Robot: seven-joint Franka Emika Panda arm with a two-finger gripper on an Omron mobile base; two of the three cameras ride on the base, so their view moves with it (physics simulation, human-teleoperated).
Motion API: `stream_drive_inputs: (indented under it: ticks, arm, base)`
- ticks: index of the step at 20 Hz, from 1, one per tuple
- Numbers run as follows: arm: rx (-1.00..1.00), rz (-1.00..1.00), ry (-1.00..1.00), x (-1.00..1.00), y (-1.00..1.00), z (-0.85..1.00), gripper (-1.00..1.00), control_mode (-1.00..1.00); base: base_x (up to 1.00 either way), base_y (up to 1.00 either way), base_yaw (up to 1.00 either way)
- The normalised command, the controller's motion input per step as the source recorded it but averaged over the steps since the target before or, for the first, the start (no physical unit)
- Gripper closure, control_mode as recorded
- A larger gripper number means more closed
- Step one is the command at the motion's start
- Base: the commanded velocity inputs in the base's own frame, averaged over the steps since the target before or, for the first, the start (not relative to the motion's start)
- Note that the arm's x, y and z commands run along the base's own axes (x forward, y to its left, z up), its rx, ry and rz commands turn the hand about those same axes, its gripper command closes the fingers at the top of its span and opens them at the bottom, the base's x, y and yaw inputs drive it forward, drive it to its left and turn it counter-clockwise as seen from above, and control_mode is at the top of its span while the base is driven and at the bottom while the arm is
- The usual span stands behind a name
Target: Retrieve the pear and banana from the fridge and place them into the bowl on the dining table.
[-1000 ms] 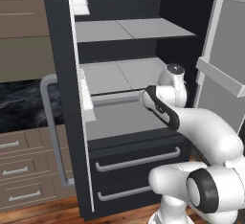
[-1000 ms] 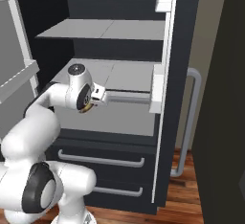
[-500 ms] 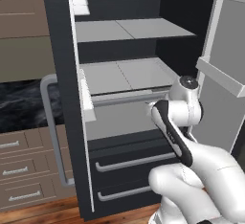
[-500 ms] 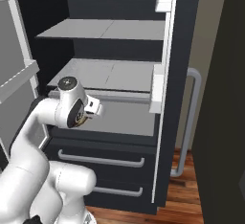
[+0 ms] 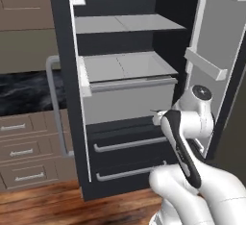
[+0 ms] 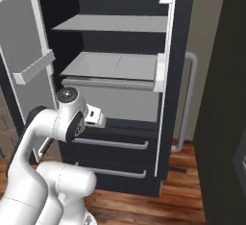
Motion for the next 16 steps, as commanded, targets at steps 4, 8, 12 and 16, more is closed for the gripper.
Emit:
stream_drive_inputs:
  ticks: [4, 8, 12, 16]
  arm:
    - [0.00, 0.00, 0.00, 0.00, 0.00, 0.00, 1.00, 1.00]
    - [0.00, 0.00, 0.00, 0.00, 0.00, 0.00, 1.00, 1.00]
    - [0.00, 0.00, 0.00, 0.00, 0.00, 0.00, 1.00, 1.00]
    - [0.00, 0.00, 0.00, 0.00, 0.00, 0.00, 1.00, 1.00]
  base:
    - [-0.93, 0.00, 0.06]
    - [-0.76, 0.03, 0.25]
    - [-0.45, 0.33, 0.55]
    - [-0.41, 0.55, 0.63]
